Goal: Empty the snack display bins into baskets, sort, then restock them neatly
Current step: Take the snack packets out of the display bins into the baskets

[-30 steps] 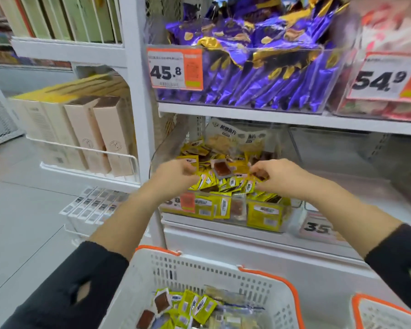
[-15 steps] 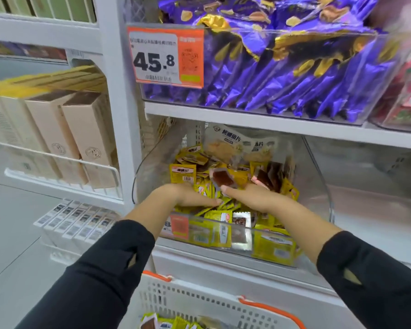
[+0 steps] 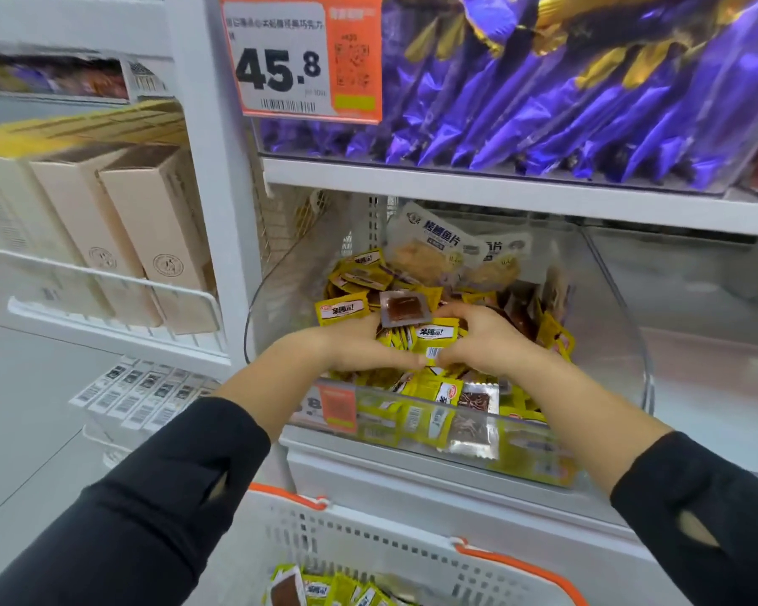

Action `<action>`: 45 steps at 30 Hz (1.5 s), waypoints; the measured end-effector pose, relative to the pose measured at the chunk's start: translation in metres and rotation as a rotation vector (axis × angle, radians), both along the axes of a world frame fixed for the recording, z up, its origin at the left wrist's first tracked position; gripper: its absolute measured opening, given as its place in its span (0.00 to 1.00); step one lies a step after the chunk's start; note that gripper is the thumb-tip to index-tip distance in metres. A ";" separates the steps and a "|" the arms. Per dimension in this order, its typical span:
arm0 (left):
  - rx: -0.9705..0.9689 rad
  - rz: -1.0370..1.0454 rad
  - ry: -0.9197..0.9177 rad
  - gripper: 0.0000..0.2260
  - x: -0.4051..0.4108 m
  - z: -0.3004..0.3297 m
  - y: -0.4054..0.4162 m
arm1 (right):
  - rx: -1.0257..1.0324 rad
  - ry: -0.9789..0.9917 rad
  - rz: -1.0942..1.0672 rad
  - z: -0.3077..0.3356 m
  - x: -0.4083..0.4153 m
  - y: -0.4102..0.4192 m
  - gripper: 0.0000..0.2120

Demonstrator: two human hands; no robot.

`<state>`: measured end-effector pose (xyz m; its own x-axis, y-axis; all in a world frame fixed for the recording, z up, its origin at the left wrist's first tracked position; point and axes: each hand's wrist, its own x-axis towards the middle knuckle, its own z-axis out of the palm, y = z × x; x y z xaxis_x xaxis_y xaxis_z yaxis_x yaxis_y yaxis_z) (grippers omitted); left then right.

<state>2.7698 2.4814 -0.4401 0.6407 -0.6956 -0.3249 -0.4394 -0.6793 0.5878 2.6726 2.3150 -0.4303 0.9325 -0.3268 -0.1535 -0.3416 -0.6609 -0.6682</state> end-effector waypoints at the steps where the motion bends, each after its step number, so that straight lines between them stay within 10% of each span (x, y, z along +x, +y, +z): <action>1: -0.001 -0.001 -0.012 0.46 -0.002 0.002 -0.002 | -0.026 -0.001 0.014 0.001 -0.001 0.002 0.30; 20: 0.183 -0.076 -0.428 0.37 -0.007 0.011 -0.001 | -0.265 0.085 0.116 0.009 -0.012 0.017 0.30; 34: -0.778 0.146 -0.444 0.25 -0.082 0.068 0.041 | -0.228 -0.642 -0.126 0.071 -0.099 0.034 0.19; 45: -0.464 -0.040 -0.195 0.28 -0.145 0.047 0.105 | -0.339 0.094 0.387 0.079 -0.149 0.044 0.28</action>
<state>2.6253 2.5861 -0.3926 0.6285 -0.7637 0.1478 -0.5916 -0.3460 0.7282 2.5235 2.3592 -0.3512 0.9822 -0.0066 -0.1879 -0.0776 -0.9246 -0.3730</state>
